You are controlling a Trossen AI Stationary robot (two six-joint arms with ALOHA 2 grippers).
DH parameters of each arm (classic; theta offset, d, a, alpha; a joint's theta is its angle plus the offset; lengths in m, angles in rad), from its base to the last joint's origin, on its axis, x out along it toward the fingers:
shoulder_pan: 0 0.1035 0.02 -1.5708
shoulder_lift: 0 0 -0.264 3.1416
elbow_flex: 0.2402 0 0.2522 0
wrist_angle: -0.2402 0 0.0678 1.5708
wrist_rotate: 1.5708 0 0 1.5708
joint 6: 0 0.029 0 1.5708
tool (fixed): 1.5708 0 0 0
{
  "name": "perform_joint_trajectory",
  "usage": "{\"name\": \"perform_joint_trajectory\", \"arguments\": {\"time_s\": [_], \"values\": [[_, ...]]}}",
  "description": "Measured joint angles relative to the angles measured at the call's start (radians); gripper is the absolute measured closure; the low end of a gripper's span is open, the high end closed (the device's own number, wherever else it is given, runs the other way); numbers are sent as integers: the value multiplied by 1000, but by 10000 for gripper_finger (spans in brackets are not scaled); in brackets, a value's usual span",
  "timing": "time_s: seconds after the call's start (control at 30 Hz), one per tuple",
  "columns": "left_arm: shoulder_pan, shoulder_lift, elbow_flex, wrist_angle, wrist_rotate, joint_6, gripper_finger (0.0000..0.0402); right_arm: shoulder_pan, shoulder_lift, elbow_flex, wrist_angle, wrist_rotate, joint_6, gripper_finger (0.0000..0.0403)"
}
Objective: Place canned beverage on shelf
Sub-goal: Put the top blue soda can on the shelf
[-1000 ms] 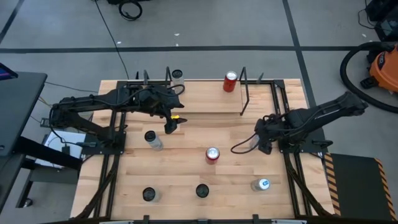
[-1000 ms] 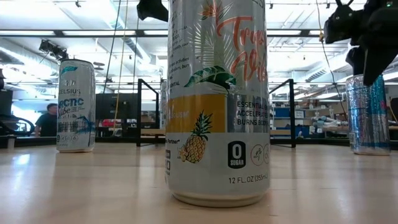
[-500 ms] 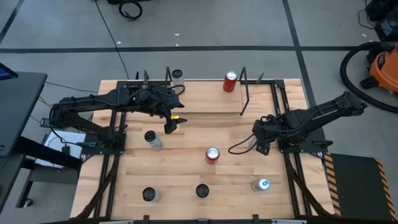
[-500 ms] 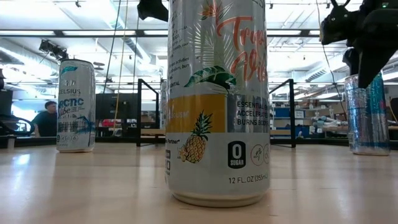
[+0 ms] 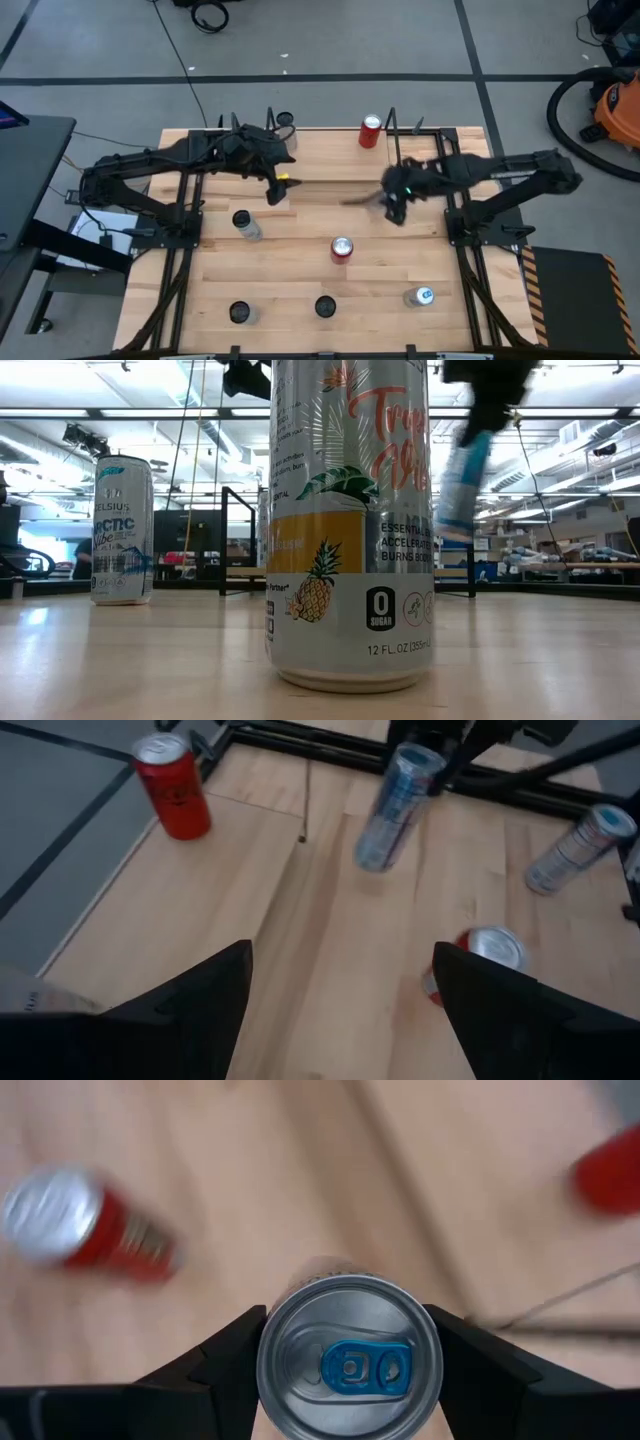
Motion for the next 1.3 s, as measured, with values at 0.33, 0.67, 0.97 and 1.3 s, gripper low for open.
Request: {"name": "perform_joint_trajectory", "arguments": {"time_s": [0.33,0.67,0.97,1.3], "values": [[111,0,0,8,0,2,90,-329,311,423,30,26,-182,157],[226,0,0,-47,-1,2,90,-481,622,740,-32,13,-197,157],[246,0,0,-61,-1,2,90,-542,753,812,-159,-61,-170,156],[240,0,0,-61,0,33,90,-550,749,814,-139,-31,-64,156]]}}
